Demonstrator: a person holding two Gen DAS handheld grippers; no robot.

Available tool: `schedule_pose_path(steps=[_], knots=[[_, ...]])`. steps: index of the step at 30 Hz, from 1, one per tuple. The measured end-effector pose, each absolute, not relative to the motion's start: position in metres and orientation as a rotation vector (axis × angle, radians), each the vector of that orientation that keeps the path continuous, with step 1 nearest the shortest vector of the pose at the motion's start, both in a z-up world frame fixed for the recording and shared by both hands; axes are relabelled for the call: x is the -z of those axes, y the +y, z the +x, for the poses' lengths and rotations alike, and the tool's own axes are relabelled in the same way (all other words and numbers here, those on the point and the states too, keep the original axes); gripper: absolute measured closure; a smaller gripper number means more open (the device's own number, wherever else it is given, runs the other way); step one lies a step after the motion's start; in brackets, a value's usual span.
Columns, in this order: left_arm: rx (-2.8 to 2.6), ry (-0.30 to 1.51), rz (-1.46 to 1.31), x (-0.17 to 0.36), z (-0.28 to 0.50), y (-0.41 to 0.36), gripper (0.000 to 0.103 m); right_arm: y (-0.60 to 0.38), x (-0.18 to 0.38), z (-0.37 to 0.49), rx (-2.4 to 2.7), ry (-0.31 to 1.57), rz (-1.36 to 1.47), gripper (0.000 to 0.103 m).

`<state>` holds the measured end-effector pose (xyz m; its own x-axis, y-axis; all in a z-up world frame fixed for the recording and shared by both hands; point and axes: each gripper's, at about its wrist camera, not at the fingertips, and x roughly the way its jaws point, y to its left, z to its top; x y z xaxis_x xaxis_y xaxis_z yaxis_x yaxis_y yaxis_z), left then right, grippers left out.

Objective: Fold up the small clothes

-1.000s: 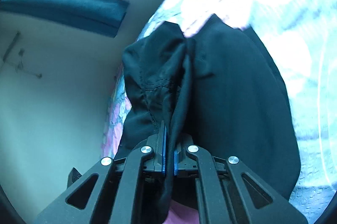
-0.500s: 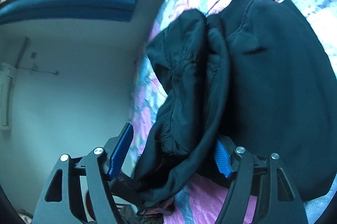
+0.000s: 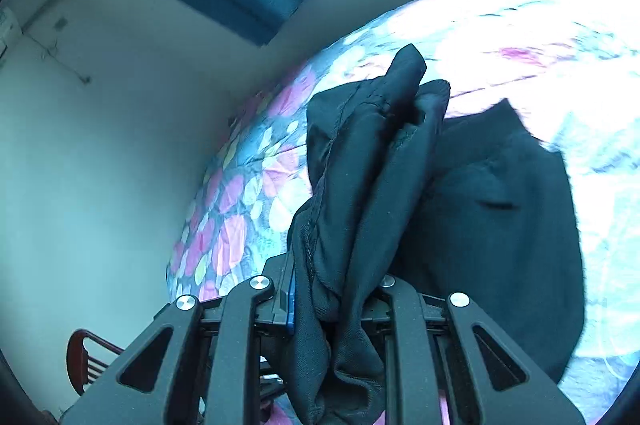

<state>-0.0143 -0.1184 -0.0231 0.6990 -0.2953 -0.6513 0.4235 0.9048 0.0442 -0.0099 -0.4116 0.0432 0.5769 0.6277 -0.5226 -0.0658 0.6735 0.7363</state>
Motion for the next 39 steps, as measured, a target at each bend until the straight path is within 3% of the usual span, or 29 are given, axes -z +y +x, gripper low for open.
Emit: schedule_pose_path(steps=[8, 16, 22, 24, 26, 27, 32, 39], knots=[[0.480, 0.753, 0.242, 0.039, -0.011, -0.142, 0.020, -0.468, 0.053, -0.059, -0.309, 0.938, 0.864, 0.085], [0.482, 0.787, 0.212, 0.042, -0.005, -0.136, 0.016, -0.488, 0.067, -0.068, -0.355, 0.892, 0.923, 0.083], [0.477, 0.803, 0.193, 0.043, -0.003, -0.132, 0.015, -0.506, 0.067, -0.098, -0.374, 0.866, 1.002, 0.055], [0.476, 0.806, 0.195, 0.044, -0.003, -0.133, 0.015, -0.504, 0.065, -0.111, -0.399, 0.857, 0.998, 0.054], [0.476, 0.812, 0.197, 0.045, -0.003, -0.134, 0.015, -0.496, 0.062, -0.121, -0.373, 0.862, 0.945, 0.065], [0.476, 0.814, 0.195, 0.045, -0.003, -0.134, 0.015, -0.493, 0.061, -0.124, -0.344, 0.875, 0.893, 0.082], [0.487, 0.823, 0.187, 0.045, -0.002, -0.133, 0.015, -0.486, 0.051, -0.125, -0.278, 0.835, 0.854, 0.086], [0.508, 0.863, 0.152, 0.051, 0.004, -0.132, 0.012, -0.488, 0.079, -0.124, -0.273, 0.846, 0.892, 0.087]])
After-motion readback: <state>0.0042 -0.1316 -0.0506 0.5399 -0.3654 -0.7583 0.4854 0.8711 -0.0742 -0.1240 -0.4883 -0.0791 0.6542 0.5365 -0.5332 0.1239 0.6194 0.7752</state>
